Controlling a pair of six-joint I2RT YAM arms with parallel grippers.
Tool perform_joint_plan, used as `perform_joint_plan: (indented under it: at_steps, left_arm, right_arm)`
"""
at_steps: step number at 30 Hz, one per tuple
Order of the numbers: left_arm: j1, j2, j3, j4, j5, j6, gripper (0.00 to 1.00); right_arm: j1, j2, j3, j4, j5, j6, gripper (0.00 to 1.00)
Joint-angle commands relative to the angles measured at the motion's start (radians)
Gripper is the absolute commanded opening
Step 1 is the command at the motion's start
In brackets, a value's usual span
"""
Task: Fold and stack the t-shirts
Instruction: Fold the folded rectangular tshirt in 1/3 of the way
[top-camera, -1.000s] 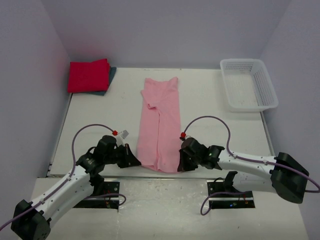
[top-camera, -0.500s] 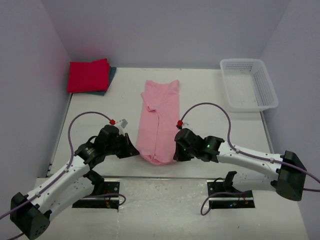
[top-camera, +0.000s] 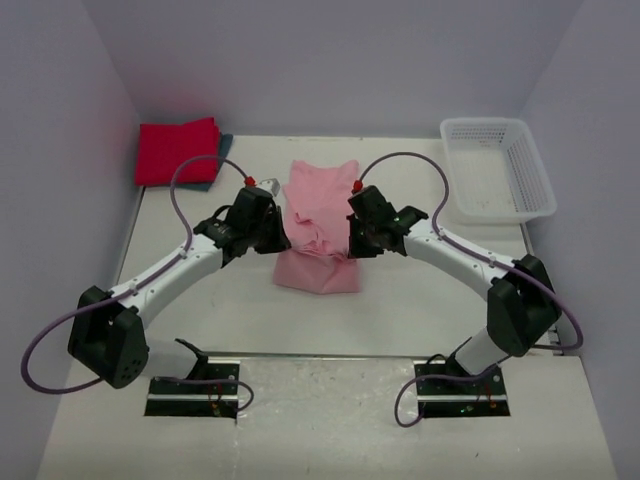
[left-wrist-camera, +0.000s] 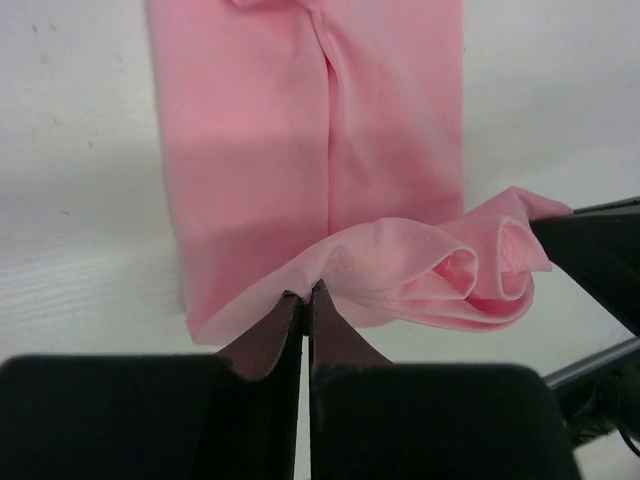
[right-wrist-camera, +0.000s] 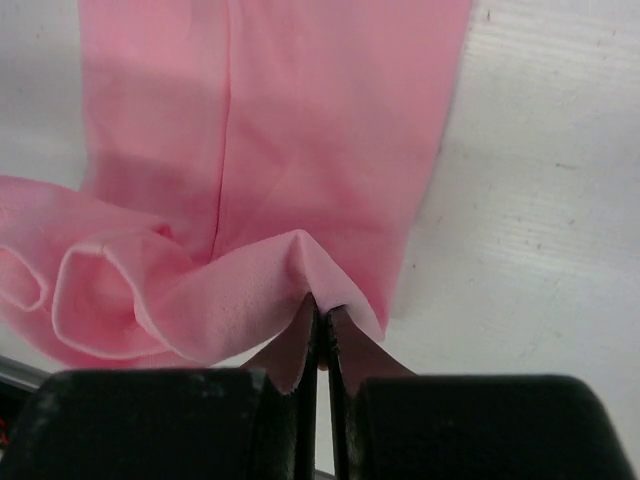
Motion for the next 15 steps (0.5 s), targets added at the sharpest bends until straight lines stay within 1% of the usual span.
perform_joint_plan:
  at_steps: [1,5,6,7,10,15]
  left_arm:
    - [0.041,0.085,0.1,0.047,-0.075,0.079,0.0]
    - [0.084,0.18,0.152,0.09,-0.069,0.099,0.0]
    - [0.086,0.223,0.164,0.092,-0.07,0.108,0.0]
    - [0.089,0.243,0.176,0.093,-0.073,0.113,0.0]
    - [0.101,0.326,0.222,0.099,-0.076,0.126,0.0]
    - [0.11,0.428,0.274,0.139,-0.062,0.149,0.0]
  right_arm:
    - [-0.033,0.06,0.109,-0.026,-0.044,-0.087,0.0]
    - [-0.091,0.158,0.181,-0.051,-0.048,-0.118,0.0]
    - [-0.101,0.172,0.209,-0.054,-0.048,-0.124,0.0]
    - [-0.105,0.185,0.222,-0.054,-0.08,-0.136,0.0]
    - [-0.13,0.245,0.273,-0.071,-0.088,-0.149,0.0]
    - [-0.167,0.326,0.324,-0.08,-0.113,-0.17,0.0]
